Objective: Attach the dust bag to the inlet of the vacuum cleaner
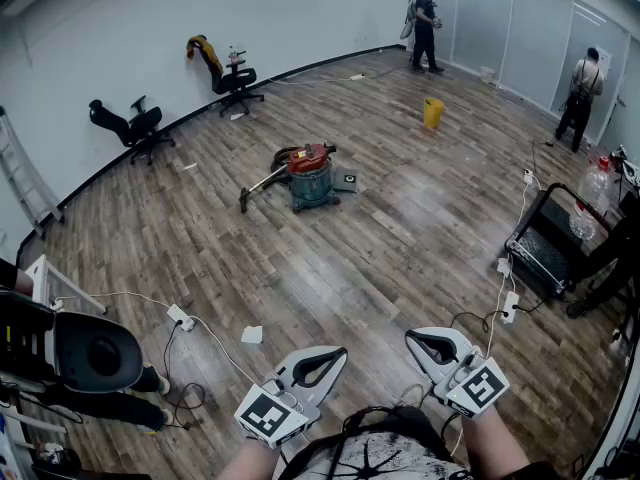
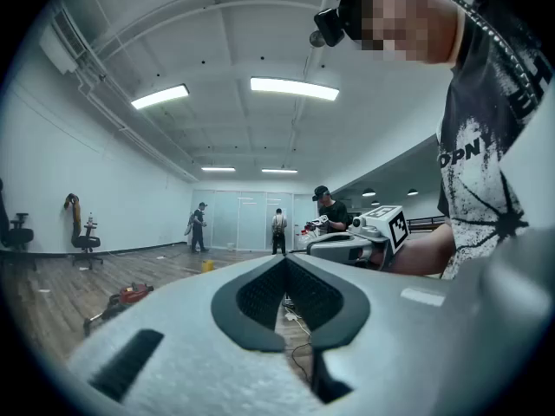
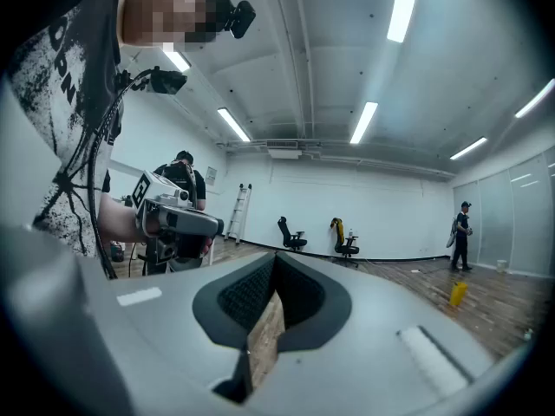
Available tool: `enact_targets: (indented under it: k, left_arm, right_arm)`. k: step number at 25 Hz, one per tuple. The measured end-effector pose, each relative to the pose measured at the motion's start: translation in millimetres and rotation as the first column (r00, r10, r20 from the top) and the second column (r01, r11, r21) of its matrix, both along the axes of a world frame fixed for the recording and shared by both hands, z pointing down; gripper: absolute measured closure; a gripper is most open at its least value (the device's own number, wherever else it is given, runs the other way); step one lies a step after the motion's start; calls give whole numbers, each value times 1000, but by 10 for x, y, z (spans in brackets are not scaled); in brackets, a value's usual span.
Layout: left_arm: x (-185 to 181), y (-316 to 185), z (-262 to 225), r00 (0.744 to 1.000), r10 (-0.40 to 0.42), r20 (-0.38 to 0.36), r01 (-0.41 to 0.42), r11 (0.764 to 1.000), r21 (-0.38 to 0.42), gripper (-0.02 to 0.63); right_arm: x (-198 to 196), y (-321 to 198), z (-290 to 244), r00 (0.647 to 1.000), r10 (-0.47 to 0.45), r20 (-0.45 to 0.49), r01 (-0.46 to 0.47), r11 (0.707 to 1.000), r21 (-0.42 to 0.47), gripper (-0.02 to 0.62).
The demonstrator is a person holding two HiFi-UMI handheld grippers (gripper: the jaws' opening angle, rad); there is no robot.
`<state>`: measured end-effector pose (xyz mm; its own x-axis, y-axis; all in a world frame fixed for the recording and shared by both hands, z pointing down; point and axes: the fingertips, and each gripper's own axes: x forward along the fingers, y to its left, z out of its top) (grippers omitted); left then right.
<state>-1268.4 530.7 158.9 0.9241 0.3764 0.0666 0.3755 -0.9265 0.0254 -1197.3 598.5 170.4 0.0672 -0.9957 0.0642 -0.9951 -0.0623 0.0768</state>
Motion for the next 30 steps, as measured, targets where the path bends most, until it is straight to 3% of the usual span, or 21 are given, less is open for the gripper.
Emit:
enact_targets:
  k: [3,11,14,16,20,25,28,30]
  left_arm:
    - [-7,2,-32,1000,1,-29,-1,1000,3,604]
    - [-128,-94,14,1000,-23,18,24,1000,-6,604]
    - [-126,-112,-3,1000,-20,-17,20,1000,-3,604]
    - [-130,-129,-8,999,-13,-40,13,1000,-7,604]
    - [-134,-168,61,1000,-14,-5,13,1000,-22,604]
    - [-85,-113,79,999,3,-37,-4,1000,-13,604]
    - [-69,-32,234,999,13,34,-12,1000,-29,604]
    - [-22,28,241,999,37,5,-37,999,-18,604]
  right_arm:
    - [-42,7,6,1000,1,-4,-1,1000,-1,591]
    - [-116,-71,-21,1000,-8,28,8,1000,14,591]
    - [-113,-114,-26,998,-17,57,16,1000,26,589]
    - [-162,-165,8,999,-31,35,31,999,6,589]
    - [-223,-239,32,998,-57,17,58,998,-7,589]
    - [-179,-228,6,998,-58,-30,59,998,14,589]
    - [-134,-181,9,997,-45,-56,47,998,36,589]
    - [-96,-172,-21,997,-35,-68,40,997,63,589]
